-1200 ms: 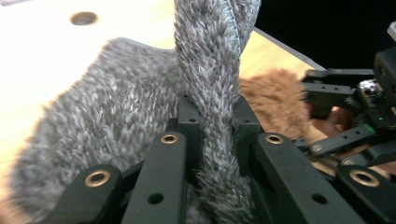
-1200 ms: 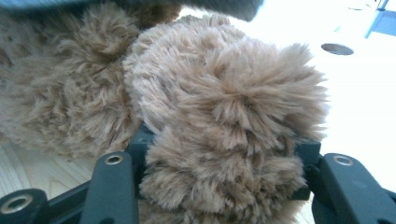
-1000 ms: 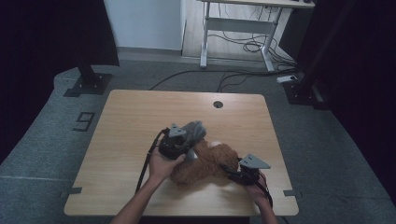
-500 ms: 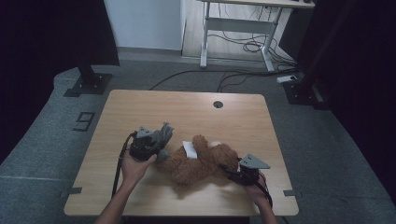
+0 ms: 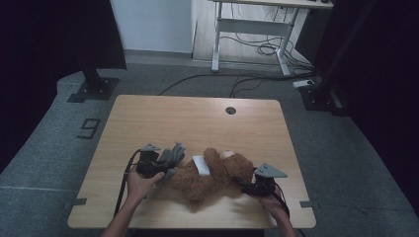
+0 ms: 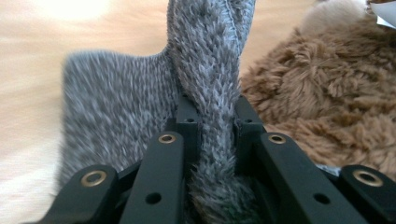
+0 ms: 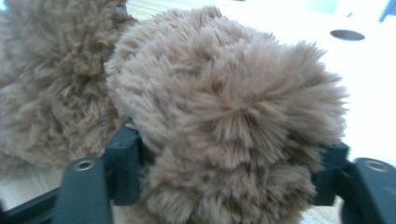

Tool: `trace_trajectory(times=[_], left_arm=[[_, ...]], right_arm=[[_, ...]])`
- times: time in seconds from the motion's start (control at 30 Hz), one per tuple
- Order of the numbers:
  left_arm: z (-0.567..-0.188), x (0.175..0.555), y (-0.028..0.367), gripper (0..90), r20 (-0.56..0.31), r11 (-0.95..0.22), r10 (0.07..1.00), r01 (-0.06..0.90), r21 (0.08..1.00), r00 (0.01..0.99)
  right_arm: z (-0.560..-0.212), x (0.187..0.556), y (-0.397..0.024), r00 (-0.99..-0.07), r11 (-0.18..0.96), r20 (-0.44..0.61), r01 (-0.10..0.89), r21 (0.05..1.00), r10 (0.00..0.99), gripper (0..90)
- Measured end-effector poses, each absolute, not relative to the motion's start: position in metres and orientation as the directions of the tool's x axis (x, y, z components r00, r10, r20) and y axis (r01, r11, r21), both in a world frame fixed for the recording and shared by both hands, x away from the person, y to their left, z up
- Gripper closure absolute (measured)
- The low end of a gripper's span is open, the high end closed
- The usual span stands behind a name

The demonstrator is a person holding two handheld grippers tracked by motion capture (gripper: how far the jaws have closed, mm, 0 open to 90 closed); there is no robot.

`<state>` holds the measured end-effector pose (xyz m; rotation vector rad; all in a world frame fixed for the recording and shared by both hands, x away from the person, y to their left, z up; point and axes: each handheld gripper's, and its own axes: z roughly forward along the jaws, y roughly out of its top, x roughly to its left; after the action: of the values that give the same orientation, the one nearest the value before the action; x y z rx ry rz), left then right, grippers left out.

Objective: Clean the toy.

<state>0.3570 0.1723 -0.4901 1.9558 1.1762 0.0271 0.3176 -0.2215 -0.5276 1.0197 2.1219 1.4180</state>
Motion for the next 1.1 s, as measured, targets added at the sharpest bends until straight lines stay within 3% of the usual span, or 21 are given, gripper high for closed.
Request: trace_trajectory(times=[0.17, 0.27, 0.33, 0.5, 0.77, 1.1], left_arm=[[-0.496, 0.356, 0.161, 75.8, -0.45, -0.22, 0.681, 0.747, 0.628, 0.578], [-0.502, 0.352, 0.142, 75.9, -0.487, -0.234, 0.641, 0.755, 0.613, 0.594], [-0.503, 0.348, 0.132, 76.6, -0.451, -0.241, 0.66, 0.737, 0.631, 0.601], [-0.504, 0.349, 0.134, 77.3, -0.487, -0.179, 0.655, 0.745, 0.642, 0.577], [-0.501, 0.352, 0.134, 77.7, -0.481, -0.16, 0.659, 0.733, 0.661, 0.578], [-0.47, 0.342, 0.166, 77.1, -0.476, -0.096, 0.653, 0.687, 0.72, 0.589]], right_arm=[[-0.529, 0.319, -0.219, -0.668, 0.237, 0.098, 0.392, 0.889, 0.738, 24.2], [-0.529, 0.315, -0.213, -0.663, 0.259, 0.061, 0.373, 0.891, 0.746, 34.3], [-0.528, 0.312, -0.207, -0.652, 0.28, 0.015, 0.346, 0.896, 0.758, 41.3], [-0.528, 0.311, -0.208, -0.631, 0.237, 0.027, 0.331, 0.913, 0.775, 47.7], [-0.522, 0.311, -0.201, -0.621, 0.231, -0.007, 0.28, 0.932, 0.784, 48.9], [-0.528, 0.314, -0.208, -0.577, 0.234, -0.003, 0.327, 0.916, 0.817, 47.1]])
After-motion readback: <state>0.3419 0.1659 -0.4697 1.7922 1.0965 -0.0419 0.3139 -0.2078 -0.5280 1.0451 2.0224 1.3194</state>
